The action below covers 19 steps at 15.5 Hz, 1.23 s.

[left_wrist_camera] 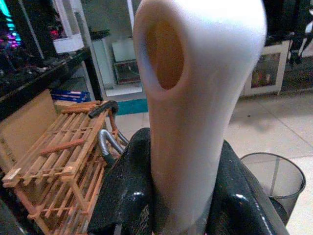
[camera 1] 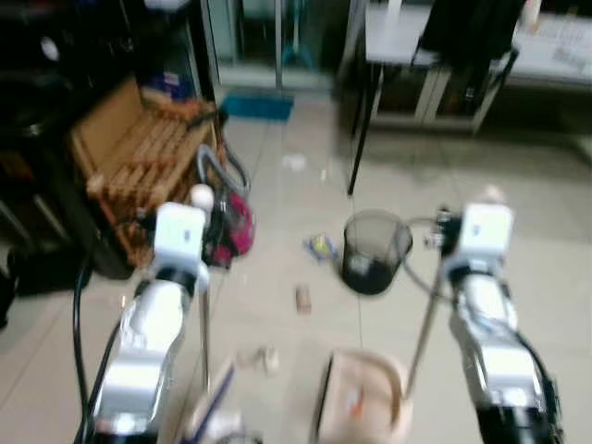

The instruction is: Sweep floor

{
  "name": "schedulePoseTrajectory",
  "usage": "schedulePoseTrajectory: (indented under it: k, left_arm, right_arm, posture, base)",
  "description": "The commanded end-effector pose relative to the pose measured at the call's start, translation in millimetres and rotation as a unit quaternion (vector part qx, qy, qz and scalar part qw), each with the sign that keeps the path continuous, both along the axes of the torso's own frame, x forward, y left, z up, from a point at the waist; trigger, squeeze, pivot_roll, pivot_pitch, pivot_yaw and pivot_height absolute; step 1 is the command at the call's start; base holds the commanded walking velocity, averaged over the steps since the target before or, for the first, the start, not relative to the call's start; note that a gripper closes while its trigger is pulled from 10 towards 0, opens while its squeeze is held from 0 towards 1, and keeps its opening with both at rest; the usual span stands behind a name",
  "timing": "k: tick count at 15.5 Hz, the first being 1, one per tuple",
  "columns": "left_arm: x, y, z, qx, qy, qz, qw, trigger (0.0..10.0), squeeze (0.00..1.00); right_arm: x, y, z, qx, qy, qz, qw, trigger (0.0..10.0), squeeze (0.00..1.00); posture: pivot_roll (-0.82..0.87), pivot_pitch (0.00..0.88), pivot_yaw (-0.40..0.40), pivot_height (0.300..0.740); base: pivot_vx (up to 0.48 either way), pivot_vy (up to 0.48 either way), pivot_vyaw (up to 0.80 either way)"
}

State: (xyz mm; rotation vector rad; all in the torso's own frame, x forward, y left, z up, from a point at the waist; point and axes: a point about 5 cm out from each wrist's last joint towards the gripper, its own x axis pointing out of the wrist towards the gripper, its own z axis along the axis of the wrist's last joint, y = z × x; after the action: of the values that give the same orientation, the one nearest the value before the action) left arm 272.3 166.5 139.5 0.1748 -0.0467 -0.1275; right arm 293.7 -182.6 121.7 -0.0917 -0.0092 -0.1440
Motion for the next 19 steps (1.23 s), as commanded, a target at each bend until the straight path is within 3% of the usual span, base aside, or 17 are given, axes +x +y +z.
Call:
schedulePoseTrajectory:
  k: [1,8,19]
  left_arm:
    - [0.6,-0.9,10,0.003,-0.021,-0.002,1.000,10.0,0.00]
    - [2.0,2.8,13,0.003,-0.027,0.010,1.000,10.0,0.00]
    - [0.6,6.6,12,0.008,-0.026,0.016,1.000,10.0,0.00]
  right_arm:
    - [0.7,-2.2,7,-0.005,-0.010,-0.002,1.000,10.0,0.00]
    - [-0.6,5.8,-5,0.019,0.027,0.013,0.999,10.0,0.00]
    - [-0.3,7.4,-14,0.054,0.041,0.013,0.998,10.0,0.00]
  posture:
    - [0.02,0.029,0.001,0.740]
    - [0.02,0.032,-0.005,0.740]
    - [0.02,0.016,-0.012,0.740]
  base:
    - [0.000,0.000,0.00]
    - [0.000,0.000,0.00]
    - [0.000,0.449,0.00]
